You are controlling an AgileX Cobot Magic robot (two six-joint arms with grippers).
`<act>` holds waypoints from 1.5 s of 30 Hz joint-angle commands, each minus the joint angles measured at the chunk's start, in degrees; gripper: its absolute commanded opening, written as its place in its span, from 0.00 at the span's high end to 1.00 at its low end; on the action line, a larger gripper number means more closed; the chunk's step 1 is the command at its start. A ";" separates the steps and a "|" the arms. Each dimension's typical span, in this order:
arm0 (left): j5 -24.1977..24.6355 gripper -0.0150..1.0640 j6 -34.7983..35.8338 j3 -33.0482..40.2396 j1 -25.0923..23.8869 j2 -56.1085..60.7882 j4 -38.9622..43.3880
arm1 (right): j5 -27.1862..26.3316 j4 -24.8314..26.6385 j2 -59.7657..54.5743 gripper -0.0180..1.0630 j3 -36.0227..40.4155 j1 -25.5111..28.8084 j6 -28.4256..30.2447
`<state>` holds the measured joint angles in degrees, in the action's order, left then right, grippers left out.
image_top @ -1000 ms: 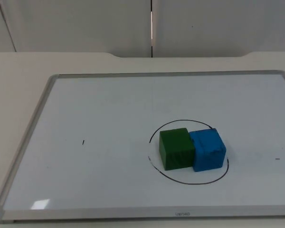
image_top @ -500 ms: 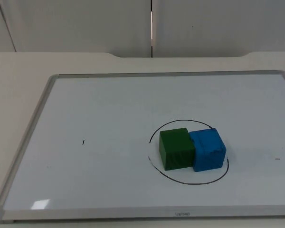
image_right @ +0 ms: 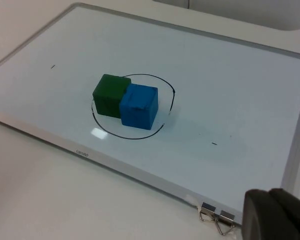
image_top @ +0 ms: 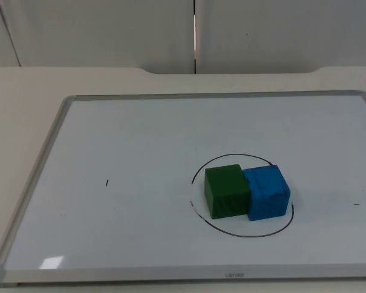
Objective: Push the two cubes into the marked area.
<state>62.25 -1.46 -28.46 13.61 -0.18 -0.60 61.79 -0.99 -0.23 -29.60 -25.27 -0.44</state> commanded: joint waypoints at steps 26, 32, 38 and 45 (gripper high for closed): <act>-0.71 0.25 -0.59 0.25 0.32 0.18 -0.10 | 0.02 -0.19 0.23 0.21 0.02 -0.06 0.00; -0.71 0.25 -0.59 0.25 0.32 0.18 -0.10 | 0.02 -0.33 0.23 0.21 0.02 -0.06 -0.13; -0.71 0.02 -0.59 0.25 0.32 0.18 -0.10 | 0.02 -0.33 0.23 0.21 0.02 -0.06 -0.13; -0.71 0.01 -0.59 0.25 0.32 0.18 -0.10 | 0.02 -0.33 0.23 0.21 0.02 -0.06 -0.13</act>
<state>62.25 -1.99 -28.46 13.61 -0.18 -0.60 61.79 -0.99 -0.23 -29.60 -25.27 -0.44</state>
